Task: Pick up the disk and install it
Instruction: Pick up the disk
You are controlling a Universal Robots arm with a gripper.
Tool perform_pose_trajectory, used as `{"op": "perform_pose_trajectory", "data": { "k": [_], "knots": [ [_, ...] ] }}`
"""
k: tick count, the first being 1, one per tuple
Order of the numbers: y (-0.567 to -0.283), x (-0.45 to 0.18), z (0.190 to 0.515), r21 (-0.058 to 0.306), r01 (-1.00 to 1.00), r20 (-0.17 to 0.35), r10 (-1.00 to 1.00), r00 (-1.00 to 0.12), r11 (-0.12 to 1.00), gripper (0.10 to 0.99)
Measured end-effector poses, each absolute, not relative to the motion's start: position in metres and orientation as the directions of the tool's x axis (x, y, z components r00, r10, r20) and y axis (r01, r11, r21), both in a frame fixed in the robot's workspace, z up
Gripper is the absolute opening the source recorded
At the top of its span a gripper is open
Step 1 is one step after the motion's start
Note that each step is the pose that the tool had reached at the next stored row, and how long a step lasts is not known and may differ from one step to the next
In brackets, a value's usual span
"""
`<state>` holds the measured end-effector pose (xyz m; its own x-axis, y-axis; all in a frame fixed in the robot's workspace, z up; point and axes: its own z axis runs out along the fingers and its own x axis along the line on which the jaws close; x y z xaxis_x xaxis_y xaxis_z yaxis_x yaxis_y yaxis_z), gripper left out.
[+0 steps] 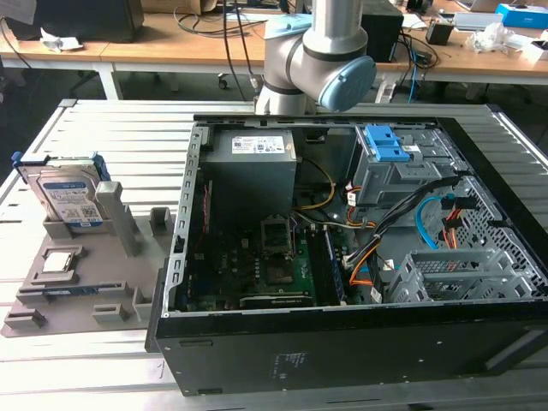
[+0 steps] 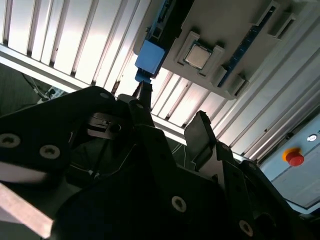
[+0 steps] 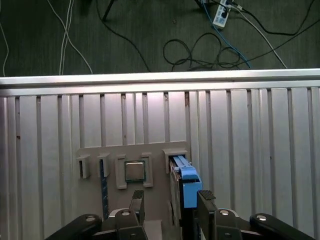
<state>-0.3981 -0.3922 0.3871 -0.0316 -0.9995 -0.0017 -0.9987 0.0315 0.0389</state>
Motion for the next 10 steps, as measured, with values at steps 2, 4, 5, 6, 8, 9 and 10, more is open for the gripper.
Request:
{"op": "perform_pose_trajectory", "data": {
  "k": [2,4,5,6,8,9,10],
  "knots": [
    [-0.39,-0.396,0.384,0.039,-0.999,0.0,-1.0,-0.031,0.031,0.541],
    [-0.388,-0.394,0.38,0.039,-0.999,0.003,-1.0,-0.031,0.031,0.541],
    [-0.386,-0.392,0.376,0.039,-0.999,0.006,-0.999,-0.031,0.031,0.541],
    [-0.385,-0.391,0.374,0.039,-0.999,0.008,-0.999,-0.031,0.031,0.541],
    [-0.381,-0.388,0.366,0.038,-0.999,0.013,-0.999,-0.03,0.031,0.541],
    [-0.379,-0.387,0.364,0.038,-0.999,0.014,-0.999,-0.03,0.03,0.541],
    [-0.377,-0.387,0.361,0.038,-0.999,0.015,-0.999,-0.029,0.029,0.541]
  ]
}}
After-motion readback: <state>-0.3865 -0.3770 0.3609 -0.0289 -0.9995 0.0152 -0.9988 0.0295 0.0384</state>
